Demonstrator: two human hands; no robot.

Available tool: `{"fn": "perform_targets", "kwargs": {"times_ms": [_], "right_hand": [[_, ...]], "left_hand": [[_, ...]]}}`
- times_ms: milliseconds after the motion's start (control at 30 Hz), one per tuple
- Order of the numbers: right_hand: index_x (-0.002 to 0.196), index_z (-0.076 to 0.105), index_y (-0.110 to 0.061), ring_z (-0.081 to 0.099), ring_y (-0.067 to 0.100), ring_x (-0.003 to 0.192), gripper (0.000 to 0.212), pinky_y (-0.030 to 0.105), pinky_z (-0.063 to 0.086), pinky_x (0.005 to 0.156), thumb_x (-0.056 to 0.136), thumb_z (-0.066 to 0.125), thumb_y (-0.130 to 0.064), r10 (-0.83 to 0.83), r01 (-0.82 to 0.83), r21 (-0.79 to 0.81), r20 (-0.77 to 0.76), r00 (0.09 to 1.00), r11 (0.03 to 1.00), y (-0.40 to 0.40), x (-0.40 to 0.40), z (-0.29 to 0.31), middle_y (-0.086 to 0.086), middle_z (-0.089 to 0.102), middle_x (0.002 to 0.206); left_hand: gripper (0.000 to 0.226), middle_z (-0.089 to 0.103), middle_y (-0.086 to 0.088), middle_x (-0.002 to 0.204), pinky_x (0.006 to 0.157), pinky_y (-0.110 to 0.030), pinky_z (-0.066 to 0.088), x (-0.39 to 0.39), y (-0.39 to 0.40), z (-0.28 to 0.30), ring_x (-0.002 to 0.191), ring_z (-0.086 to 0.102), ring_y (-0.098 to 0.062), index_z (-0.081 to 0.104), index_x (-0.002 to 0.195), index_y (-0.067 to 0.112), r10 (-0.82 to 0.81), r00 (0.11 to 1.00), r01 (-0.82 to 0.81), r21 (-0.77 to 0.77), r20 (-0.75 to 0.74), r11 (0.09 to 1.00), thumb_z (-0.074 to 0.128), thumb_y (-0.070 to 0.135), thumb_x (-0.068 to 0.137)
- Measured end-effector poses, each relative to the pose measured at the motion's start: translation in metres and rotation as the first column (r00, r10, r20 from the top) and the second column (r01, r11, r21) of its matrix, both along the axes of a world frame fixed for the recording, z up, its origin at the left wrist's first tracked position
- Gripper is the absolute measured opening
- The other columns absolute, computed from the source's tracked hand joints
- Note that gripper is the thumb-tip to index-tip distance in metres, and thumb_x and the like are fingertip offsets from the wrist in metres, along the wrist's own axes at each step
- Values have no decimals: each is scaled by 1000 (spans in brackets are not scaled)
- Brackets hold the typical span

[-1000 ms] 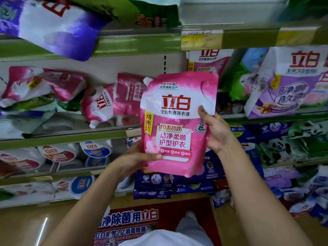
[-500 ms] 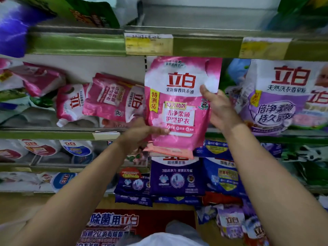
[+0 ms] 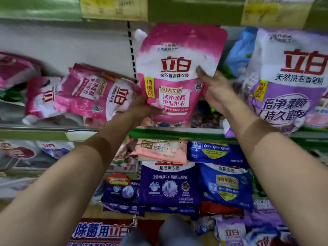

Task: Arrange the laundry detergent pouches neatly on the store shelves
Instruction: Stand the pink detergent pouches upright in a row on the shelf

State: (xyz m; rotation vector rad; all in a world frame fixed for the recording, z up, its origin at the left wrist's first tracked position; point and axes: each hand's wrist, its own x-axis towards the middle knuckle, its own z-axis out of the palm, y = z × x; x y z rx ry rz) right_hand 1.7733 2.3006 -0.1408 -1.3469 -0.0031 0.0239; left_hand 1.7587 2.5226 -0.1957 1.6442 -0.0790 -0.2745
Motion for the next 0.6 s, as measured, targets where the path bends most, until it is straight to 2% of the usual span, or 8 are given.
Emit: {"fn": "perform_targets", "kwargs": {"times_ms": [67,167,267,333,367,433,500,600], "right_hand": [[120,61,-9,68,29,106,39,48,53,92,83,71,-18,23,-23,-6,32,999,1000,-3,0,-6,10,71,115],[112,65,-11,67,28,108,45,49,50,98,68,76,-12,138,-137,-149,0,990,979,-12,-6,-25,9,72,113],[126,58,-6,65,26,112,57,39,55,92,70,72,-7,247,-257,-168,-75,966,952,-14,-11,-47,11,67,122],[124,58,-8,65,25,112,57,39,55,93,69,73,-7,204,-209,-112,-57,977,971,-11,-6,-55,10,68,121],[119,61,-10,66,24,111,51,41,53,96,70,74,-7,162,-165,-104,-35,986,981,-9,-1,-58,10,69,119],[110,63,-12,68,21,105,38,42,52,97,75,73,-2,78,-78,-107,2,997,991,-6,6,-60,8,69,114],[110,63,-11,68,17,100,34,38,54,94,79,70,3,43,-42,-105,15,999,994,-6,11,-61,6,69,113],[112,62,-9,68,13,96,35,26,56,80,81,67,5,82,-79,-160,11,997,984,-10,14,-51,5,69,112]], "left_hand": [[54,69,1,115,88,-36,56,2,4,-7,109,65,-14,57,117,20,-48,998,48,6,36,999,74,-6,73],[75,67,4,121,92,-24,52,2,14,-14,112,62,-7,44,137,19,-159,987,155,108,24,982,76,-4,73],[78,68,8,115,81,-18,54,4,14,-19,107,61,-6,43,139,15,-136,990,130,134,33,982,74,-8,73],[73,67,8,110,71,-15,55,11,9,-21,106,62,-11,46,137,11,-75,994,65,124,74,990,73,-10,72],[71,67,7,112,73,-16,56,15,7,-22,110,61,-16,48,136,10,-61,994,49,130,93,990,74,-9,72],[69,65,4,117,86,-26,55,23,5,-22,117,59,-20,48,134,9,-66,990,49,135,122,990,74,-6,72],[67,64,4,117,96,-33,52,28,0,-19,114,59,-16,47,133,6,-78,987,63,108,143,992,72,-9,73],[68,60,1,118,87,-18,54,32,-5,-11,107,59,-11,42,135,0,-92,979,70,124,184,990,69,-14,75]]}}
